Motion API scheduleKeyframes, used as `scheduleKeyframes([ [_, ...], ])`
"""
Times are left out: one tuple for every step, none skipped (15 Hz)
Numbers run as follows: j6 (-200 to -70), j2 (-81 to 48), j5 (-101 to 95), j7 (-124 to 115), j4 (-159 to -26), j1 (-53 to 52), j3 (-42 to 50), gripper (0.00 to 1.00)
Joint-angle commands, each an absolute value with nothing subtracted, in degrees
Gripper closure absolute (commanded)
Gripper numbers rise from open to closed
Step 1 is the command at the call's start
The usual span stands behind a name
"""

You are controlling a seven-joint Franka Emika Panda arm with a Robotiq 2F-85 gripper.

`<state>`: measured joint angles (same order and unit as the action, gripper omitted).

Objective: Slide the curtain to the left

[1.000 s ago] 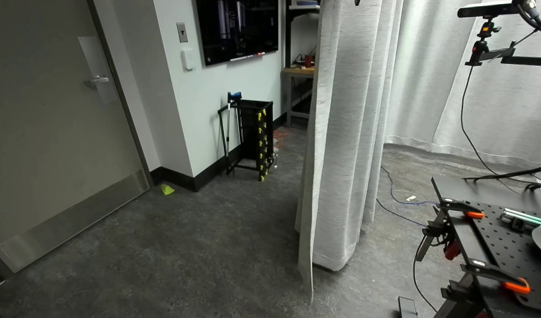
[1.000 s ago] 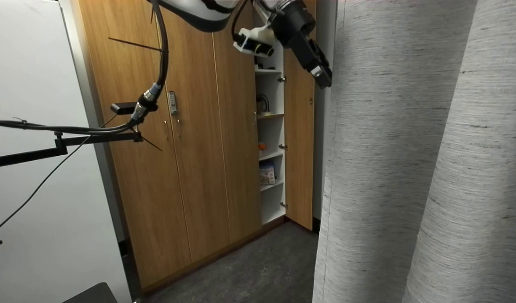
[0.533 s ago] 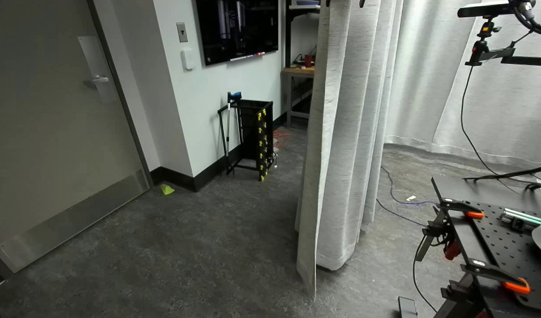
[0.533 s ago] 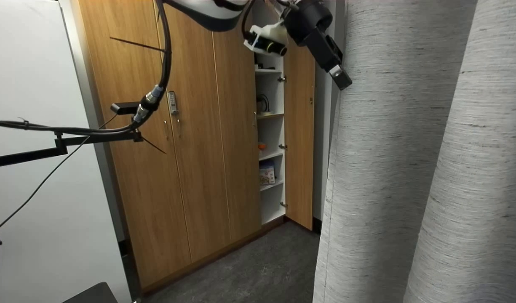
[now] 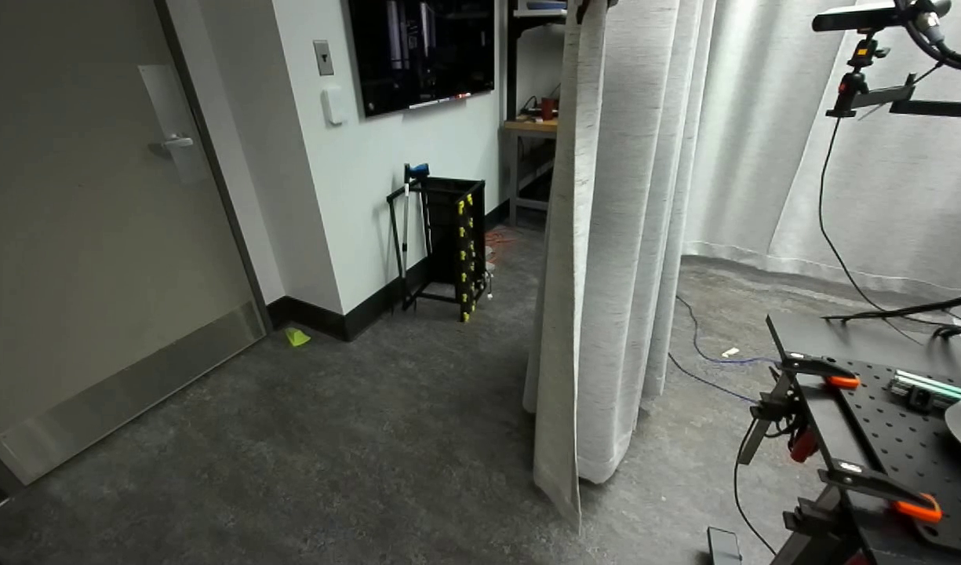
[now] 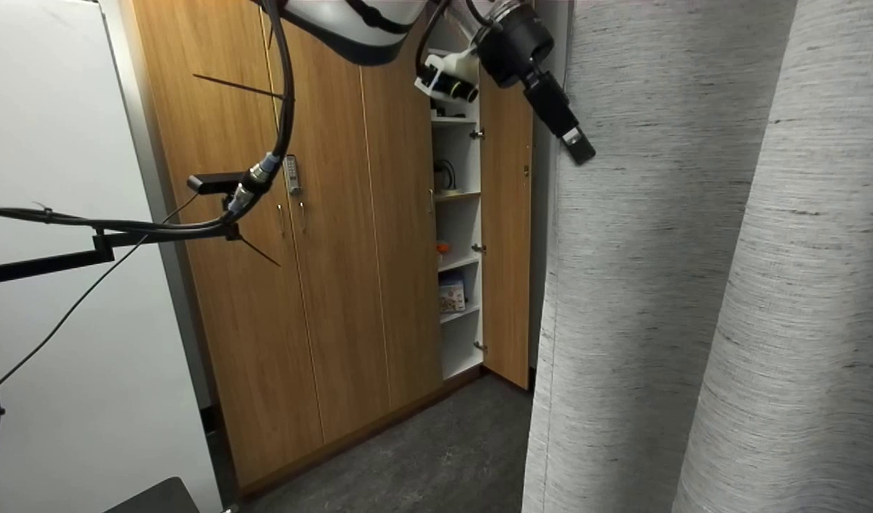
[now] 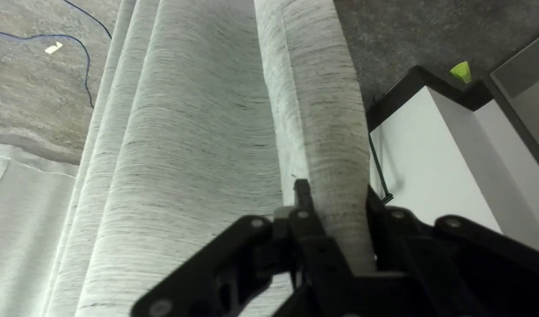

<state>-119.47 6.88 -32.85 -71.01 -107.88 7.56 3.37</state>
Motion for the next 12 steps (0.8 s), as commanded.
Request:
scheduleKeyframes([
  [-122.1, 6.0, -29.2, -65.6, -108.2, 5.6, 2.1, 0.99],
  [-122.7, 5.5, -27.7, -63.5, -108.4, 4.7, 1.4, 1.0],
  [-123.2, 4.9, -26.3, -61.3, -108.5, 3.9, 0.7, 1.0],
  [-123.6, 4.4, -25.2, -59.1, -108.3, 3.2, 0.1, 1.0],
  [-124.1, 3.9, -24.2, -57.0, -108.0, 2.5, -0.6, 0.99],
  [-124.6, 3.6, -23.3, -54.6, -107.4, 1.9, -1.1, 0.99],
  [-125.0, 3.3, -22.3, -52.1, -107.0, 1.4, -1.5, 0.99],
  [-125.4, 2.9, -21.5, -49.6, -106.5, 0.9, -2.0, 0.99],
  [-125.6, 2.7, -20.4, -47.0, -106.1, 0.4, -2.3, 0.99],
  [-125.7, 2.3, -19.4, -44.5, -105.6, 0.0, -2.6, 0.99],
  [-125.6, 2.0, -18.2, -42.0, -105.2, -0.4, -2.9, 0.99],
  [-125.5, 1.4, -17.4, -39.8, -104.5, -0.9, -3.4, 0.99],
])
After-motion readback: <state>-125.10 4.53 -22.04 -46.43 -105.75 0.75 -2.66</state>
